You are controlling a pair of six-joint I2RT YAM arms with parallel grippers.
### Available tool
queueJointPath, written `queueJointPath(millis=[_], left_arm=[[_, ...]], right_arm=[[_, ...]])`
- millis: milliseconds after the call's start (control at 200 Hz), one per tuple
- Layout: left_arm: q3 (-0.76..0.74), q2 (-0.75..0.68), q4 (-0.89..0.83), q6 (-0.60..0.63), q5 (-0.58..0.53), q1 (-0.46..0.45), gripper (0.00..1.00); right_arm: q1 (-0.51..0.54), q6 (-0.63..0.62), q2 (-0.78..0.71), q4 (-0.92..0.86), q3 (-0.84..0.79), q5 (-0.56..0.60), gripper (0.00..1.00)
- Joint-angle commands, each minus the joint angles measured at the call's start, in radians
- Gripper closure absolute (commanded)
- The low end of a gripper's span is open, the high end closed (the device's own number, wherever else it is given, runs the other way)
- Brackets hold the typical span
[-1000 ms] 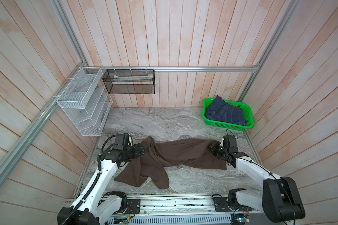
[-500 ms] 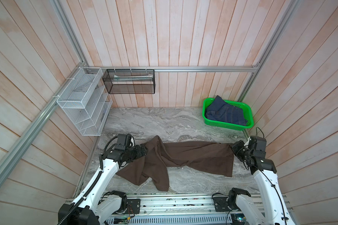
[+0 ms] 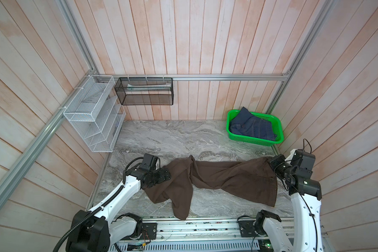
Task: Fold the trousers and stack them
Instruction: 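Stretch the trousers lengthwise, right gripper pulling the waistband away from the left gripper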
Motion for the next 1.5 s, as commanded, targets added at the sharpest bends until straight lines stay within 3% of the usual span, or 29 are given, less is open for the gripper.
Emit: queueJointPath(millis=[0,255,490,730,810,870,995,1140,1245,1305,1400,1495], left_arm=[[-0.015,0.035,0.059,-0.021,-0.059,-0.032,0.08],[-0.027,0.064,0.074,-0.023,-0.103,-0.054,0.22],[-0.034,0.08,0.062,-0.031,-0.065,-0.108,0.09],[-0.056,0.131,0.083,-0.055,-0.112,-0.171,0.08],[-0.034,0.171,0.076,-0.048,-0.153,-0.183,0.12],[-0.01,0.194,0.061,-0.038,-0.195,-0.187,0.21],[0.046,0.196,0.005,-0.021,-0.307,-0.189,0.62],[0.104,0.145,-0.082,0.0,-0.42,-0.182,1.0],[0.125,0.078,-0.116,0.012,-0.441,-0.165,1.0],[0.124,0.049,-0.112,0.031,-0.397,-0.161,0.99],[0.114,0.067,-0.084,0.051,-0.266,-0.18,0.61],[0.104,0.125,-0.072,0.032,-0.266,-0.266,0.44]], right_arm=[[-0.009,-0.006,-0.008,0.022,0.007,-0.042,1.0],[-0.01,0.002,-0.019,0.025,0.003,-0.062,1.0],[-0.012,0.007,-0.023,0.036,-0.014,-0.077,1.0],[-0.012,0.012,-0.02,0.056,-0.046,-0.089,1.0],[-0.013,0.014,-0.018,0.064,-0.053,-0.093,1.0],[-0.012,0.014,-0.015,0.065,-0.053,-0.093,1.0],[-0.012,0.014,-0.02,0.059,-0.041,-0.097,1.0],[-0.012,0.013,-0.03,0.04,-0.009,-0.097,1.0],[-0.013,0.014,-0.037,0.025,0.015,-0.102,1.0],[-0.012,0.012,-0.041,0.018,0.024,-0.104,1.0],[-0.013,0.01,-0.044,0.012,0.026,-0.1,1.0],[-0.013,0.01,-0.046,0.015,0.02,-0.099,1.0]])
